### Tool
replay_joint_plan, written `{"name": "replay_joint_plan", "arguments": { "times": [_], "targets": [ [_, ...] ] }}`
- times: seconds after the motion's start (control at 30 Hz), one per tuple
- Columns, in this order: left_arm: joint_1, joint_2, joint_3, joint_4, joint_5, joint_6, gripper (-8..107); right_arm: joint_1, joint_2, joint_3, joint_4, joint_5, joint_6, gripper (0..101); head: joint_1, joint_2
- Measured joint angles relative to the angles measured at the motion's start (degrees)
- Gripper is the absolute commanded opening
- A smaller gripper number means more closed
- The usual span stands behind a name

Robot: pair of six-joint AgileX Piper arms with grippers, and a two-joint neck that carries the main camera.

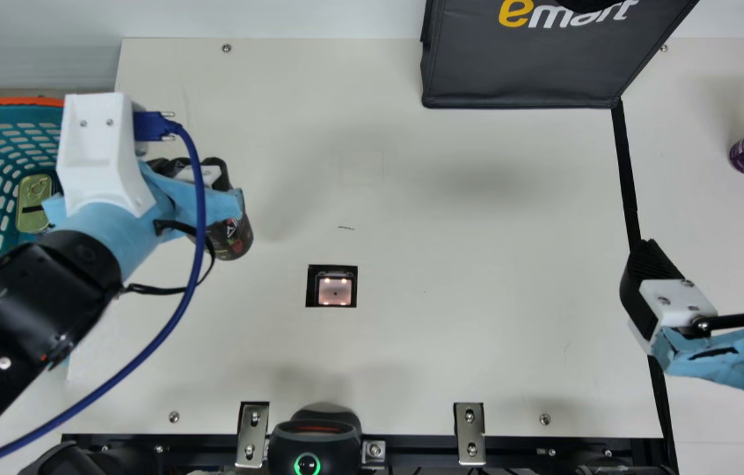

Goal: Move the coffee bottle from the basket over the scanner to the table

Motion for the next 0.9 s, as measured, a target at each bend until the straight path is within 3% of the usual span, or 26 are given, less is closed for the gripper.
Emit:
{"name": "replay_joint_plan", "arguments": {
  "times": [0.5, 0.9],
  "targets": [
    [-18.53, 2.49, -1.43, 7.12, 7.09, -15.45, -8, 0.00, 0.00, 0.00, 0.00, 0.00, 0.00, 95, 0.00, 0.00],
    [-30.30, 4.83, -2.35, 8.81, 10.49, -24.84, -8, 0.00, 0.00, 0.00, 0.00, -0.12, 0.00, 95, 0.00, 0.00]
  ]
}}
